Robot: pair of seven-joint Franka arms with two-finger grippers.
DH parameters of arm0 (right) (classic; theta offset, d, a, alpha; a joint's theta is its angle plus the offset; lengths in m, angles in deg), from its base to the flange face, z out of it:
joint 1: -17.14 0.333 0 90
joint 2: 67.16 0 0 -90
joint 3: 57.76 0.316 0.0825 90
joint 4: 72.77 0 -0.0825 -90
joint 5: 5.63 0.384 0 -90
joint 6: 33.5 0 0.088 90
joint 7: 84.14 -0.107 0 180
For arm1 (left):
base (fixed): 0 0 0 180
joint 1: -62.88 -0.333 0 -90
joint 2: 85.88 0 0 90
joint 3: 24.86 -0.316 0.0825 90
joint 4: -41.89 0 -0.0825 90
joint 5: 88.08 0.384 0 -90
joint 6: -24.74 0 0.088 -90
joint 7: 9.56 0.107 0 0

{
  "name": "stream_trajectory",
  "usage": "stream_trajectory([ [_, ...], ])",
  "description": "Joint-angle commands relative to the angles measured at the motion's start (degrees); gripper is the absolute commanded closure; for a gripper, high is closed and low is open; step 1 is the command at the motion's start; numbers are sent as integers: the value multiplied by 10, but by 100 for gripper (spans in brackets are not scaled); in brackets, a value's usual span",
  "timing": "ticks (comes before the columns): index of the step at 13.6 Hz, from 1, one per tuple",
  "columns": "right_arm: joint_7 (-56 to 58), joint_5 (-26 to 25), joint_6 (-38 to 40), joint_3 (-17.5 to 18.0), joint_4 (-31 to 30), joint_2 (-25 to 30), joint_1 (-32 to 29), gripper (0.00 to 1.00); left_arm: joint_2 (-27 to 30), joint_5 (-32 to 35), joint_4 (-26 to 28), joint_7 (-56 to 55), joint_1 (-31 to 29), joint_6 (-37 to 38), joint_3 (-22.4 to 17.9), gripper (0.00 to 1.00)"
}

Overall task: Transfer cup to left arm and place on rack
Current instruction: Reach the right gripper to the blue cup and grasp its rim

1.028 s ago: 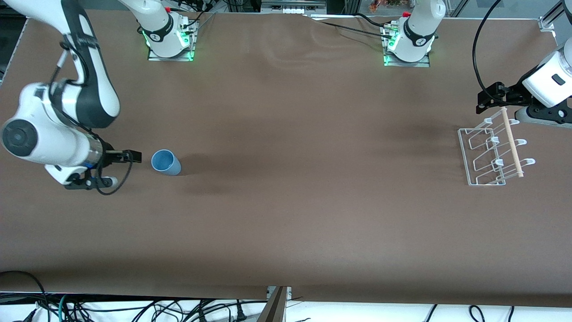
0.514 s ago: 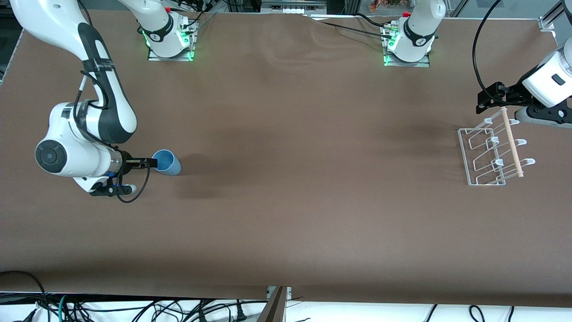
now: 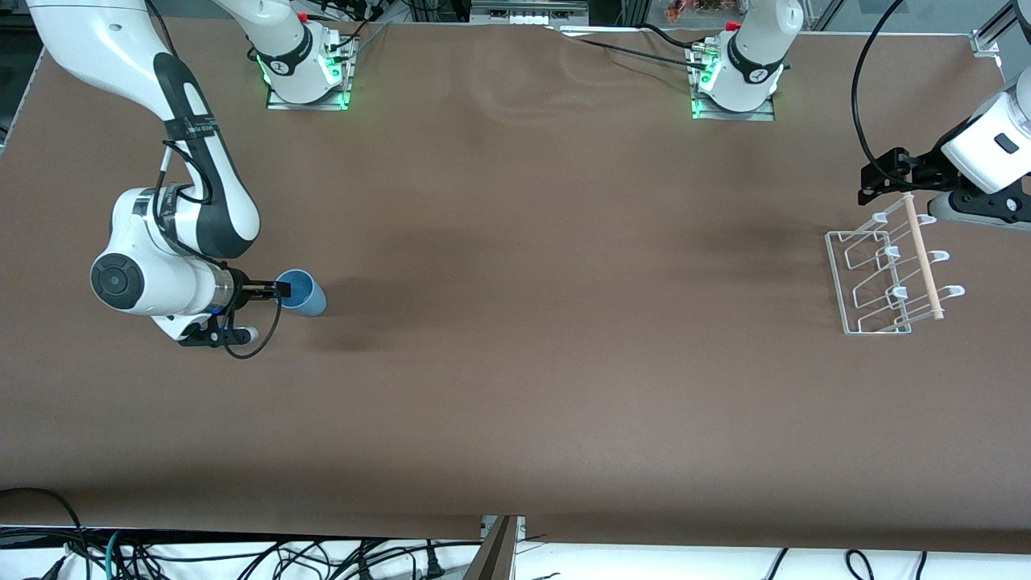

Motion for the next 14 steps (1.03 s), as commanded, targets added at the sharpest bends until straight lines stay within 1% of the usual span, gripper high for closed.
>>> stream_trajectory([
  [1, -1, 9, -9, 4, -14, 10, 0, 60, -4, -1, -12, 9, -1, 9, 0, 0],
  [2, -2, 11, -6, 4, -14, 10, 0, 73, -4, -1, -12, 9, -1, 9, 0, 0],
  [4, -2, 23, -3, 4, -14, 10, 3, 95, -4, -1, -11, 8, 0, 9, 0, 0],
  [5, -9, 24, -3, 4, -14, 10, 5, 100, -4, -1, -12, 8, 0, 9, 0, 0],
  [8, -41, 26, 10, 7, -2, 10, 14, 100, -4, -2, -12, 6, 0, 7, 0, 0],
  [10, -44, 62, 57, 7, 28, 10, 16, 100, -5, -4, -13, 4, 1, 4, 0, 0],
  [12, -62, 91, 111, 7, 58, 12, 34, 100, -6, -7, -14, 5, 1, 4, 1, 0],
  [14, -91, 150, 163, 8, 91, 13, 38, 100, -7, -6, -14, 10, 5, 4, 1, 0],
])
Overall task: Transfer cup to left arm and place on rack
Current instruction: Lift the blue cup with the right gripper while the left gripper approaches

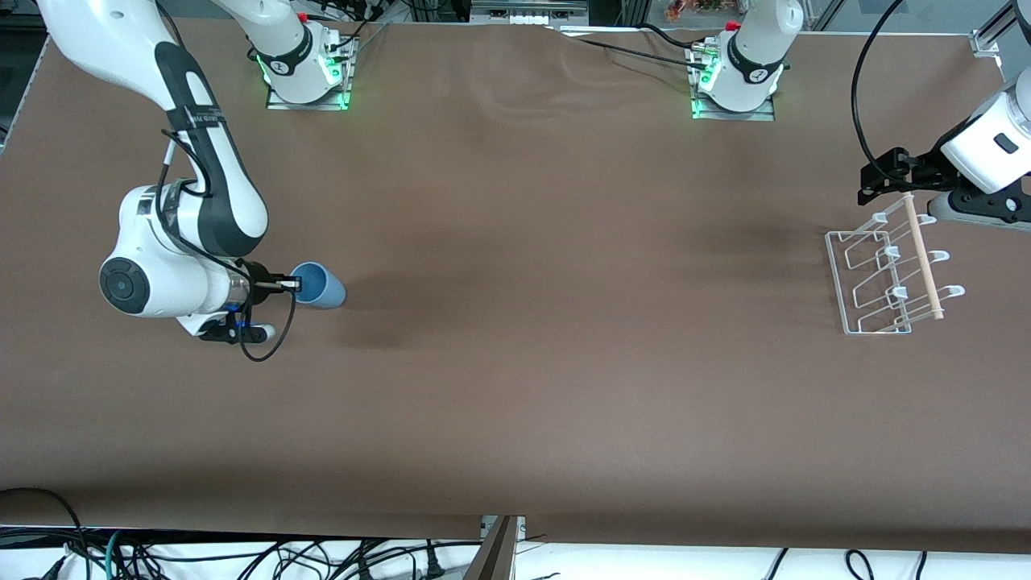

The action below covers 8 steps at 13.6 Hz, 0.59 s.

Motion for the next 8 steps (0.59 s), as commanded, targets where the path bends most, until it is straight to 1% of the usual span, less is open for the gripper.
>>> stream_trajectory([
  [1, -48, 75, 77, 1, 46, 8, 15, 100, -14, -6, -23, 10, 9, 6, 0, 0],
  [3, -96, 134, 101, 1, 74, 6, 31, 100, -35, -9, -49, 3, 21, 23, 7, 0],
  [6, -185, 279, 98, 0, 98, -3, 68, 100, -46, -21, -57, 7, 38, 36, 40, 0],
  [8, -255, 354, 89, 0, 130, -23, 100, 100, -64, -49, -58, 11, 41, 35, 64, 0],
])
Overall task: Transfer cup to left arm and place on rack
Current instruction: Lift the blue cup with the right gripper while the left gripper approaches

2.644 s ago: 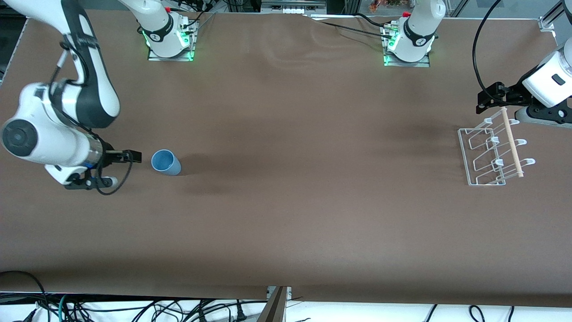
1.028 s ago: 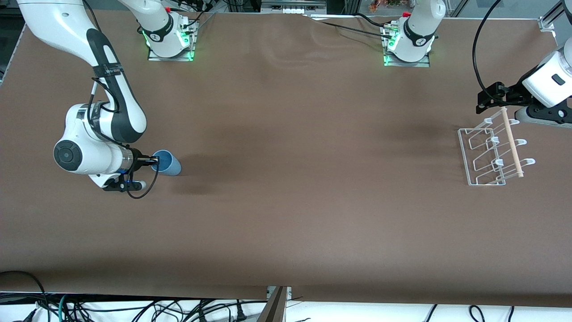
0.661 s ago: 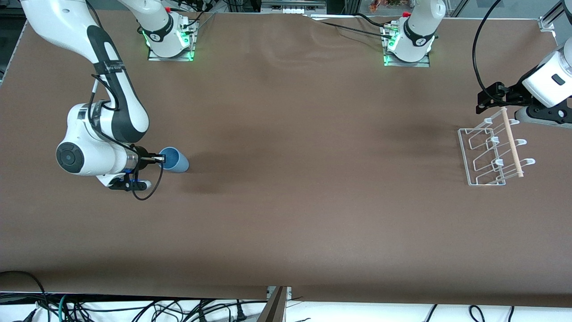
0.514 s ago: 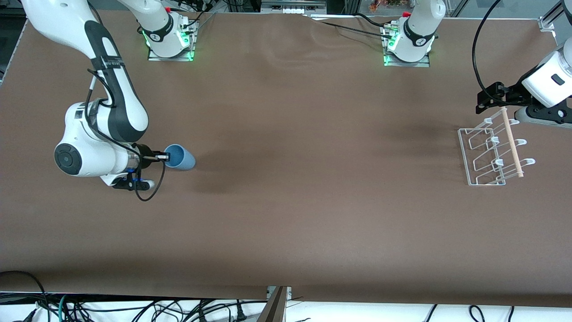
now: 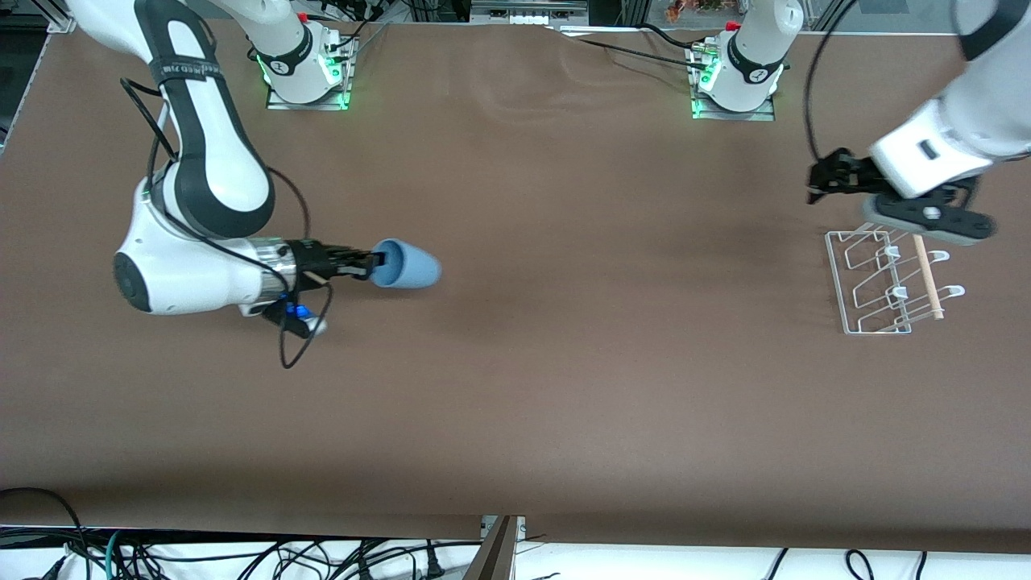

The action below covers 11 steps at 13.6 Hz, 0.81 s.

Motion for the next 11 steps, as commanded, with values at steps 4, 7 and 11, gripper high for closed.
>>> stream_trajectory([
  [4, -171, 205, -81, -2, 85, -55, 75, 100, -61, -112, -45, 18, 4, 8, 54, 0],
  [7, -258, 277, -186, -2, 120, -72, 129, 100, -81, -155, -45, 135, 4, -57, 92, 0],
  [11, -335, 338, -303, -2, 187, -107, 182, 100, -108, -195, -45, 283, 4, -135, 119, 0],
])
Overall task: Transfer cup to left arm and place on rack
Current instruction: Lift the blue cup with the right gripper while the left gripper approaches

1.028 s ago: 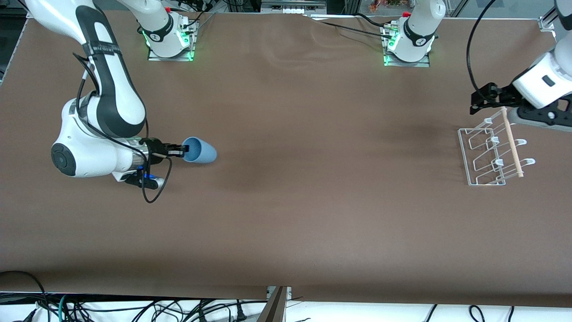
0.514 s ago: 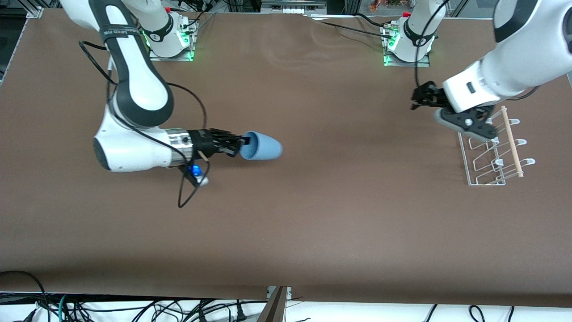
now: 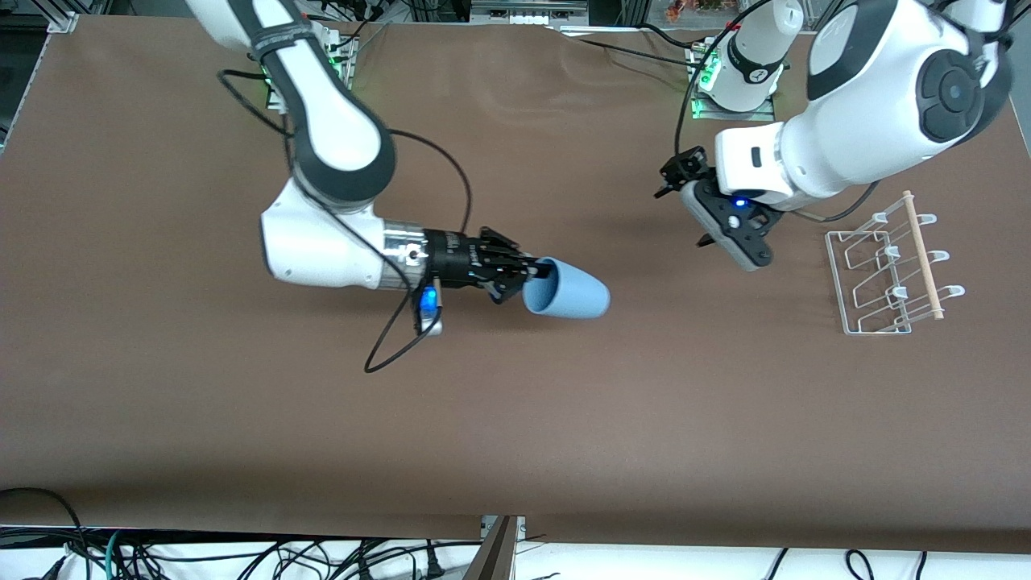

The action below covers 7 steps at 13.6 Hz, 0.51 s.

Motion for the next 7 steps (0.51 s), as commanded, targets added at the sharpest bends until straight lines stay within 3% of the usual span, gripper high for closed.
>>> stream_trajectory([
  [1, -41, 25, -55, -4, 57, -31, 26, 100, -22, -24, -19, 122, -4, -36, 9, 0],
  [7, -49, 25, -102, -4, 66, -32, 46, 100, -28, -19, -31, 313, -3, -145, 14, 0],
])
